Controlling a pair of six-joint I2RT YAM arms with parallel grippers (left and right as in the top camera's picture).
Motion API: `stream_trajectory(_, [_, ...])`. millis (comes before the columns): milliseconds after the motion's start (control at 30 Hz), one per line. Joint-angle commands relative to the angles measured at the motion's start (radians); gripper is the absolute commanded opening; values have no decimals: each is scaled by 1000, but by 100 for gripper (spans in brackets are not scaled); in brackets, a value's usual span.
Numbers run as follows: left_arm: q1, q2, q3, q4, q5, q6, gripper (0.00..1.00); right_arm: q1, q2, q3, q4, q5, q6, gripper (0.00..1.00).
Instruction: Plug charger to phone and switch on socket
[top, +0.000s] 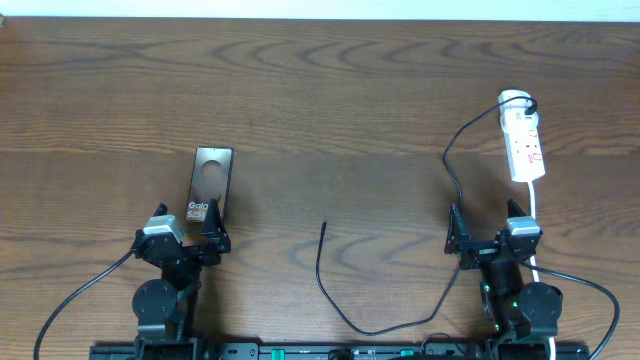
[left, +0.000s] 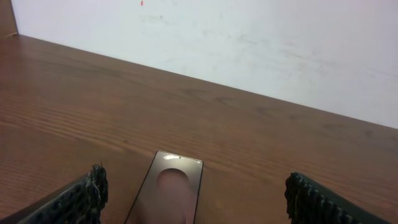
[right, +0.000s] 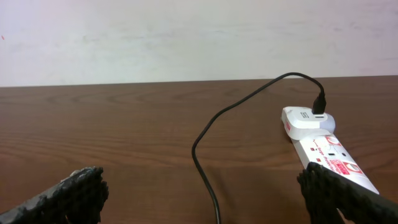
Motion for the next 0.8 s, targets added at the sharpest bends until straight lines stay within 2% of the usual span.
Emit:
stream_trajectory(0, [5, -7, -17, -34, -5, 17, 90, -10, -9, -1, -5, 8, 9, 99])
stream_trajectory(367, [5, -7, -8, -34, -5, 19, 90, -10, -9, -1, -5, 8, 9, 99])
stream_trajectory(567, [5, 2, 48, -34, -5, 82, 90, -10, -9, -1, -4, 8, 9, 99])
stream_trajectory(767, [5, 115, 143, -35, -5, 93, 90, -10, -9, -1, -5, 8, 9, 99])
